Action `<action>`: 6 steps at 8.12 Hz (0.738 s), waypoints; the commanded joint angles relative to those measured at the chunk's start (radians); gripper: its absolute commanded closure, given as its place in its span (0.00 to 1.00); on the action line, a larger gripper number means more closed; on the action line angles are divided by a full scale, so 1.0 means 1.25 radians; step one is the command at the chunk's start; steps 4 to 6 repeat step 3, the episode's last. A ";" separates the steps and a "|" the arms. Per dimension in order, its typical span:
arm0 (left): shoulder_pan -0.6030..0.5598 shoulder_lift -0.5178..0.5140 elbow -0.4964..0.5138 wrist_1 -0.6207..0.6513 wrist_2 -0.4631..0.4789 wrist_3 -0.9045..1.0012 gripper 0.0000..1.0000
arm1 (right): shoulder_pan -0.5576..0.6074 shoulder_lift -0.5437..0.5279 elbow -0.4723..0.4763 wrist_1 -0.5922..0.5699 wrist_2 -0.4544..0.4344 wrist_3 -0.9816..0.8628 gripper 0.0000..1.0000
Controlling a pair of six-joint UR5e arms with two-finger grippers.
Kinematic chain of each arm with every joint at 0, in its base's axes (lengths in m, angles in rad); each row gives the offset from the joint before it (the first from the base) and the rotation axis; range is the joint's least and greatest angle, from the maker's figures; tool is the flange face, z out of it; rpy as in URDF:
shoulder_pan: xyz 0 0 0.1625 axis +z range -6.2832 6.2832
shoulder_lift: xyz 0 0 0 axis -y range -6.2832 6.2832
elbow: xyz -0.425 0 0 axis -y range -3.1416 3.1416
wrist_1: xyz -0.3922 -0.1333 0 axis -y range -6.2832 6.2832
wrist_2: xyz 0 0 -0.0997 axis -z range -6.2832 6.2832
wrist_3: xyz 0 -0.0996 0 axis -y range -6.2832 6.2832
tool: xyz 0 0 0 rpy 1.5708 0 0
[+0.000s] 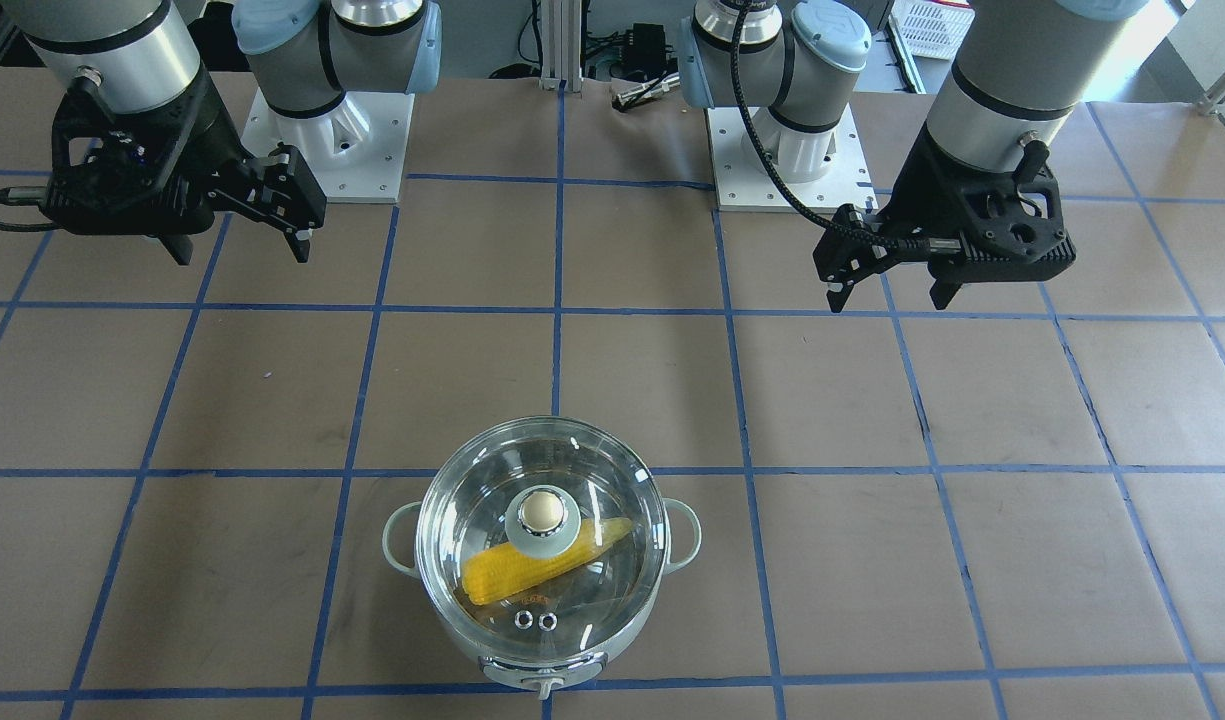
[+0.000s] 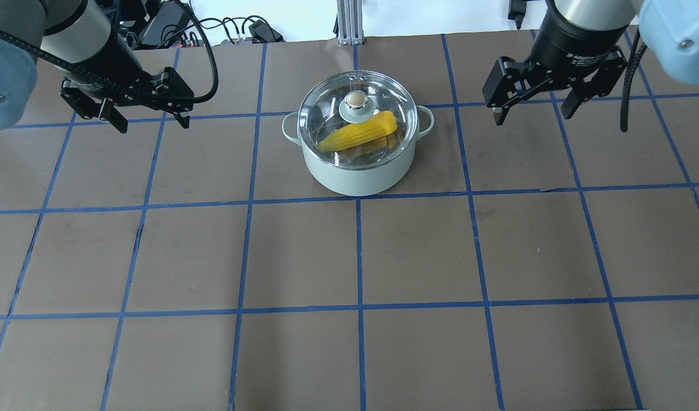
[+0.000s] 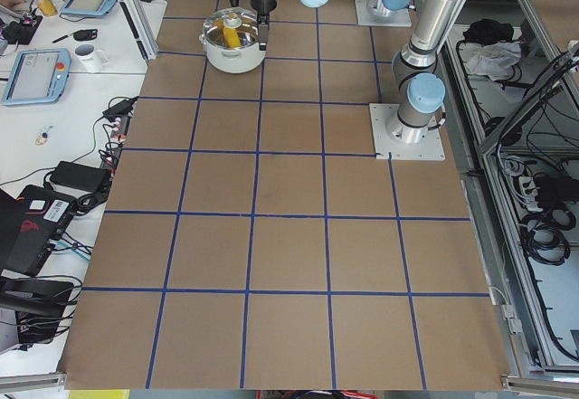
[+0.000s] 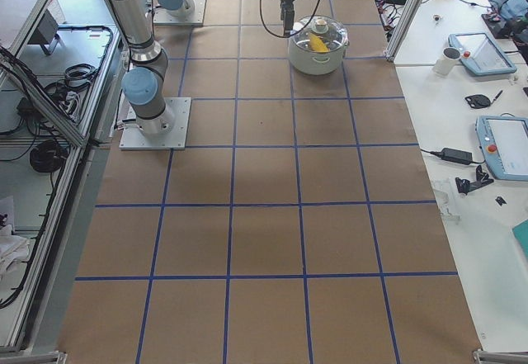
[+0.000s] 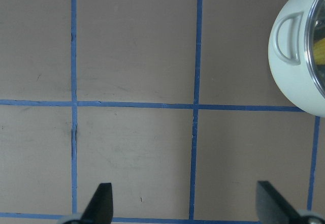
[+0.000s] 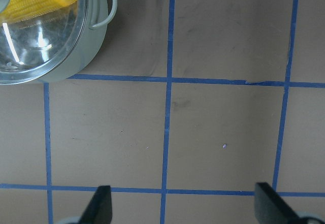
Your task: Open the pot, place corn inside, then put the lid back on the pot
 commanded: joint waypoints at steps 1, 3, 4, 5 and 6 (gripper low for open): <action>0.000 0.000 0.001 0.002 -0.004 0.000 0.00 | -0.001 0.000 0.000 -0.001 0.000 0.001 0.00; 0.000 0.002 -0.001 -0.001 0.000 0.000 0.00 | -0.001 0.001 0.000 -0.009 0.000 0.000 0.00; 0.000 0.002 -0.001 -0.001 0.000 0.000 0.00 | -0.001 0.001 0.000 -0.009 0.000 0.000 0.00; 0.000 0.002 -0.001 -0.001 0.000 0.000 0.00 | -0.001 0.001 0.000 -0.009 0.000 0.000 0.00; 0.000 0.002 -0.001 -0.001 0.000 0.000 0.00 | -0.001 0.001 0.000 -0.009 0.000 0.000 0.00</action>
